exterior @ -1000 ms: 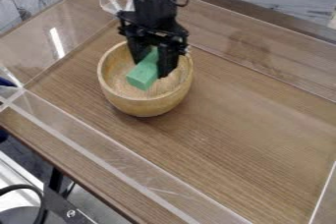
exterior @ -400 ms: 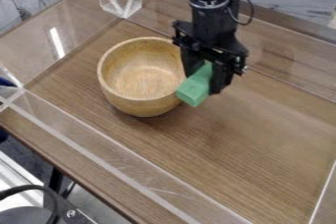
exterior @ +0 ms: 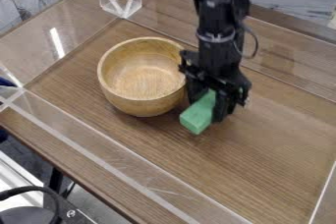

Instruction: Remove the green block from inside the brown bowl and put it on the table

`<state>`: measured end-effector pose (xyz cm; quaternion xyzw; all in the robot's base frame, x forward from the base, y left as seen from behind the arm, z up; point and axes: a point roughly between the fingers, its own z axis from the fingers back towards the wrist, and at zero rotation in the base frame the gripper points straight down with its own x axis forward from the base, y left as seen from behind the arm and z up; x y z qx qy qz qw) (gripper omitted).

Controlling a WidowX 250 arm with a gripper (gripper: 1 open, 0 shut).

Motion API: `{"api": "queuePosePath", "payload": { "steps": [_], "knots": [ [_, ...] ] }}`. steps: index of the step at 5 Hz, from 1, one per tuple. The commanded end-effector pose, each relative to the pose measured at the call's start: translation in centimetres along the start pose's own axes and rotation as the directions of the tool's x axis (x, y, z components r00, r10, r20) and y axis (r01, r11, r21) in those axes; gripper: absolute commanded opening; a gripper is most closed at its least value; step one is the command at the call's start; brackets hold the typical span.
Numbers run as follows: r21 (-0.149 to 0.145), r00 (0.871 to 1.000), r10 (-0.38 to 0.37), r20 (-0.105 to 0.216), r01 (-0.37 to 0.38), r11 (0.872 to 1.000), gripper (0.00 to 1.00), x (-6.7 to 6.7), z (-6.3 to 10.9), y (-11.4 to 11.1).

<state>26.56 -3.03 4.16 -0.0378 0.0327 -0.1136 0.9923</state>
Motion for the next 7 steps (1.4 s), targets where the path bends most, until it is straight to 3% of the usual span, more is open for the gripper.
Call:
{"api": "queuePosePath", "payload": {
  "steps": [1,3,7],
  "knots": [
    [0.002,0.999,-0.021,0.036,0.021,1.0,0.0,1.1,-0.3,-0.41],
    [-0.003,0.999,-0.026,0.029,0.026,1.0,0.0,1.08,-0.98,-0.39],
    [-0.007,1.0,-0.017,0.018,0.017,1.0,0.0,0.23,-0.15,-0.19]
  ]
}}
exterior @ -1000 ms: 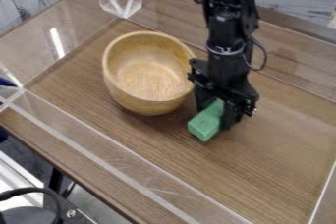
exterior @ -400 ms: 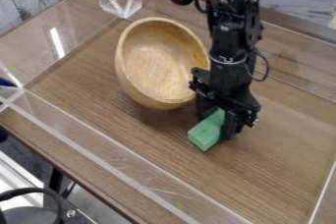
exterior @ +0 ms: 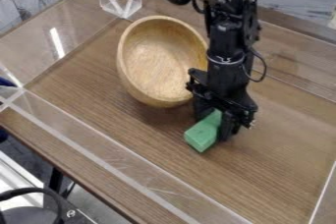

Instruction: Remove the green block from inside the brown bowl and put it on the table

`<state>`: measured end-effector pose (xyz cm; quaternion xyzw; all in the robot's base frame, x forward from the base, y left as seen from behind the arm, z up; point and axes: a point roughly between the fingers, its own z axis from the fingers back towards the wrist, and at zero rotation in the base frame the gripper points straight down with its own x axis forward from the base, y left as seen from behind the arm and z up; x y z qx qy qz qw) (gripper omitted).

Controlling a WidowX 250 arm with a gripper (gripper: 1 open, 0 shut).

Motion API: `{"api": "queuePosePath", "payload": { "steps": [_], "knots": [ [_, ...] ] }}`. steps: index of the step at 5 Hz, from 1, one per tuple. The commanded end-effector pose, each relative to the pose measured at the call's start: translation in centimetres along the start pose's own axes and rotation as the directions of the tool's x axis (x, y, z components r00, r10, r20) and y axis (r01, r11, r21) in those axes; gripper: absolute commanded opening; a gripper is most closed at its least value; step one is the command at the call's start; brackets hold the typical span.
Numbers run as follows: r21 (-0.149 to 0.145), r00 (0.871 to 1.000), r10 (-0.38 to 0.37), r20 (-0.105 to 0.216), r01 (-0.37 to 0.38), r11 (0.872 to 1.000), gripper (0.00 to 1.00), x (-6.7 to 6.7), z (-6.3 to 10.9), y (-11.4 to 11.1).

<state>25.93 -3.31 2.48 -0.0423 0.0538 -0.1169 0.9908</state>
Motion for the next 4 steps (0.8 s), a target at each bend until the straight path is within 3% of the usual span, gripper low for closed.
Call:
{"api": "queuePosePath", "payload": {
  "steps": [1,4],
  "knots": [
    [0.007,0.998,-0.013,0.061,0.012,1.0,0.0,0.45,1.94,0.09],
    [0.006,0.998,-0.021,0.065,0.021,1.0,0.0,0.18,2.45,0.09]
  ]
}}
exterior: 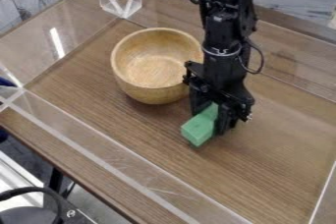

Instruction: Remove the green block from inside the brown bowl and put it on the table

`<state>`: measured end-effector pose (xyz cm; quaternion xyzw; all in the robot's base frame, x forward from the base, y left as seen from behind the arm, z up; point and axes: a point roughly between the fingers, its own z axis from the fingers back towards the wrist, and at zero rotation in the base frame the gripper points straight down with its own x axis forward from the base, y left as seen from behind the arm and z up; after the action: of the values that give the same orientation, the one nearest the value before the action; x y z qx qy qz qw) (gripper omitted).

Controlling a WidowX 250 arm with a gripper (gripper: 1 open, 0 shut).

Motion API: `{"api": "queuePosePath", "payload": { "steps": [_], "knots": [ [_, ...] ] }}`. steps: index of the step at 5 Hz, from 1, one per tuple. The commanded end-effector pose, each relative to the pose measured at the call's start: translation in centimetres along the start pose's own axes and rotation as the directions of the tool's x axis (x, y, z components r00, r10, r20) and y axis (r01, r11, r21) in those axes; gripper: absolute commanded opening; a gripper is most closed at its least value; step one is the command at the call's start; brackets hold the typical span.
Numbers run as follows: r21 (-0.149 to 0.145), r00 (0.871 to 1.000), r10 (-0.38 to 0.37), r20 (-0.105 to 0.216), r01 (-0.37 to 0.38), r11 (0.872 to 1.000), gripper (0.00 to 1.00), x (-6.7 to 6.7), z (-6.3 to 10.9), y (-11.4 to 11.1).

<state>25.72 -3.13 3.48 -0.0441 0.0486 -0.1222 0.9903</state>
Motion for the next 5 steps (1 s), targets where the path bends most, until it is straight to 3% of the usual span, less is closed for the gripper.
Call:
{"api": "queuePosePath", "payload": {
  "steps": [1,2,3,5],
  "knots": [
    [0.007,0.998,-0.011,0.055,0.01,1.0,0.0,0.5,1.5,0.1],
    [0.006,0.998,-0.01,0.059,0.009,1.0,1.0,0.6,2.1,-0.2],
    [0.015,0.997,-0.009,0.077,0.008,1.0,1.0,0.9,3.4,-0.5],
    [0.036,0.987,-0.025,0.158,0.02,0.999,1.0,1.8,8.5,-1.7]
  ]
}}
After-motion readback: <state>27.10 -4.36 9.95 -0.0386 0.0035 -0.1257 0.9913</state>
